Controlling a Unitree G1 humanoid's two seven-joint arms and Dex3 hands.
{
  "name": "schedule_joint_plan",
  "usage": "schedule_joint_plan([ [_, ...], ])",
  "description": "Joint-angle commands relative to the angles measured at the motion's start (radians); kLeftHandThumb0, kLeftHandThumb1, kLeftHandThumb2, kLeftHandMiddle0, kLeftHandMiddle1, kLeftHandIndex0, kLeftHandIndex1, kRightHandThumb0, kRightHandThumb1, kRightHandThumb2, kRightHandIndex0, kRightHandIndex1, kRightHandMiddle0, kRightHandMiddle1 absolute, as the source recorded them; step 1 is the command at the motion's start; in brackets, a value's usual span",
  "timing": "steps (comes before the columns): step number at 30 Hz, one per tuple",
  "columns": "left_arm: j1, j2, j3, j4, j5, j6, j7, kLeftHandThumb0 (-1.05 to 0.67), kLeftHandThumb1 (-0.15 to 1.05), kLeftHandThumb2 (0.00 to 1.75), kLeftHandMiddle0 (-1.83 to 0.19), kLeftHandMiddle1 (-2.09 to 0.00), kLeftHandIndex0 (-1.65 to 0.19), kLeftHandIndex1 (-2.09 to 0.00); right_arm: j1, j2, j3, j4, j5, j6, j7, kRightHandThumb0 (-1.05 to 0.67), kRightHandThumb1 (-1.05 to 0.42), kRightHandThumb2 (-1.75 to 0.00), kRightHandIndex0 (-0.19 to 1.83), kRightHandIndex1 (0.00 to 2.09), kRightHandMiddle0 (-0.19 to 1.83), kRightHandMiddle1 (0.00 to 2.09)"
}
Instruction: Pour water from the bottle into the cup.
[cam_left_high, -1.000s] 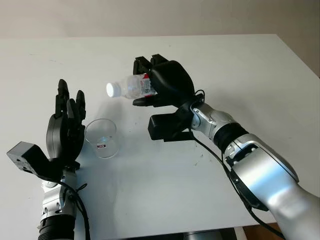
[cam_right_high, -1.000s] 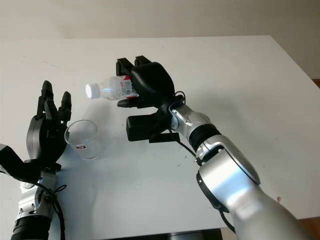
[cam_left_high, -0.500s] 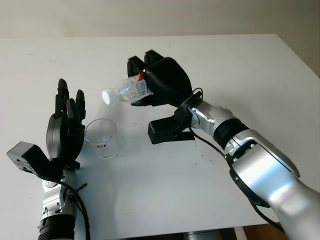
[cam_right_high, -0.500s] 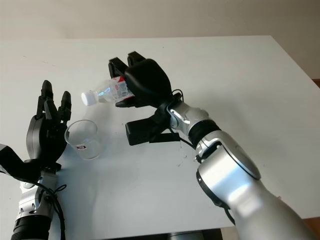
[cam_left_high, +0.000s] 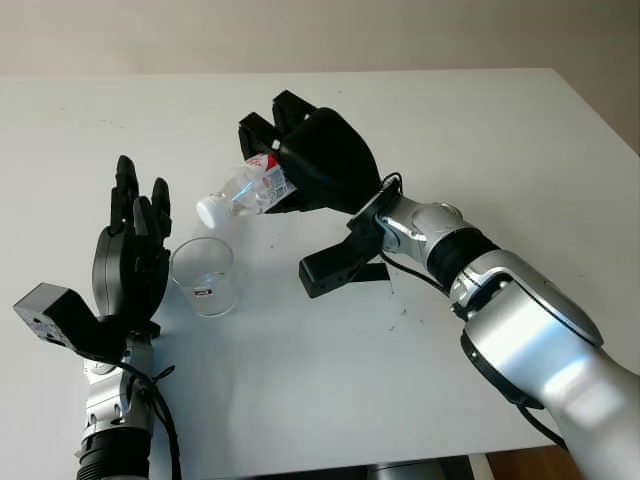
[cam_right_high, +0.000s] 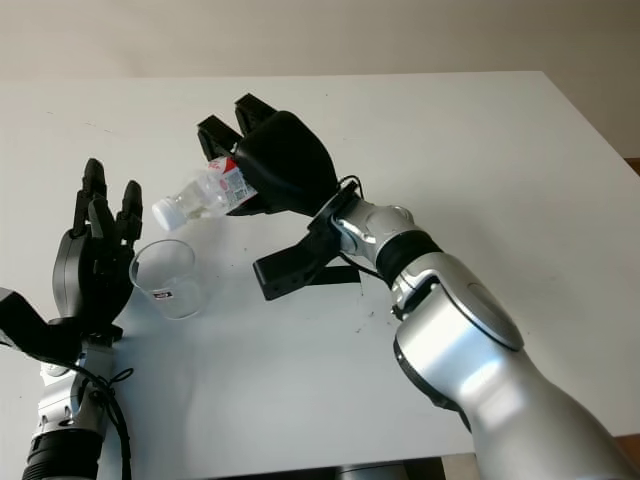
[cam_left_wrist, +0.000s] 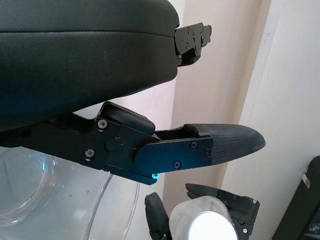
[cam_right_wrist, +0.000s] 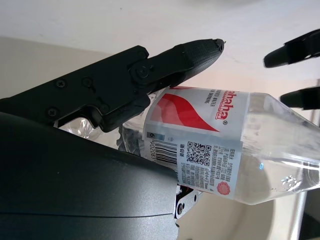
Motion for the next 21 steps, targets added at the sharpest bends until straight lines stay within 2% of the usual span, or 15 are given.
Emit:
schedule_joint_plan([
  [1,0.01,-0.013,-0.004,0.018,0.0,-0.003,0.001,-0.85,1.05,0.53,0.04,0.0,0.18,0.0,-0.042,-0.011,0.014,-0.007,-0.016,-0.008,-0.026,-0.29,-1.04,-0.13,1.02,2.09,0.81,2.09],
  [10,0.003,-0.014,-0.002,0.025,0.0,-0.003,0.005,-0.86,1.05,0.52,0.03,0.0,0.17,0.0,-0.067,-0.009,0.084,-0.002,-0.091,0.036,-0.108,-0.33,-1.03,-0.08,1.1,2.09,0.78,2.09],
  [21,-0.001,-0.015,-0.002,0.029,-0.004,-0.008,0.001,-0.86,1.05,0.51,0.03,0.0,0.19,0.0,-0.092,-0.009,0.169,0.008,-0.182,0.128,-0.18,-0.42,-1.05,-0.06,1.07,2.09,0.68,2.09],
])
